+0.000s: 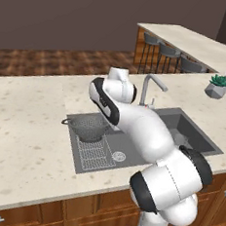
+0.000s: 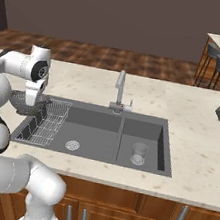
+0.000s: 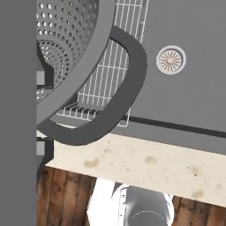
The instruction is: Place the colander in the left basin and the glass cup in the right basin of the sink.
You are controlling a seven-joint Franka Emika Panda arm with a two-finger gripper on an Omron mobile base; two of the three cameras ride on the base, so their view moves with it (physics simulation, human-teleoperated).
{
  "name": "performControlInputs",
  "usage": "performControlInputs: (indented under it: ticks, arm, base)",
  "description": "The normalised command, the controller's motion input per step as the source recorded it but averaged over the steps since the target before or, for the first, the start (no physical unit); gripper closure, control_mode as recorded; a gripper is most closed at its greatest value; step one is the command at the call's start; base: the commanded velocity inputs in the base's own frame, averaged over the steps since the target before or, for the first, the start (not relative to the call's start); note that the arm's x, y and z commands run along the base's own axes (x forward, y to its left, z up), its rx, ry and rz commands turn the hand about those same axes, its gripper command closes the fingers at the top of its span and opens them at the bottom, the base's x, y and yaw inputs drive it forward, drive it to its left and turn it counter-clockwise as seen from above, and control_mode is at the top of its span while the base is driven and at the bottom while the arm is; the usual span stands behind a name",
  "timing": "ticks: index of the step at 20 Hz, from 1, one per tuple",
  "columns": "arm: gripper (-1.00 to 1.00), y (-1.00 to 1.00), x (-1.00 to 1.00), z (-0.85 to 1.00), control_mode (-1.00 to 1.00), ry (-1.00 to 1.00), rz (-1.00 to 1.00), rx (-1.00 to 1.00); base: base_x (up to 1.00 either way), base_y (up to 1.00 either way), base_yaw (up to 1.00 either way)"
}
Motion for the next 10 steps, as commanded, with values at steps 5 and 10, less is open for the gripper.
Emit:
performControlInputs:
  ticks: [5,10]
  arm:
    - [1.00,-0.64,0.03,-0.09,-1.00,0.01,-0.09,0.03]
    - [1.00,-0.36,0.01,-0.08,-1.00,0.02,-0.06,0.00]
  base:
    - [0.00,0.00,0.00]
    - [0.00,0.00,0.00]
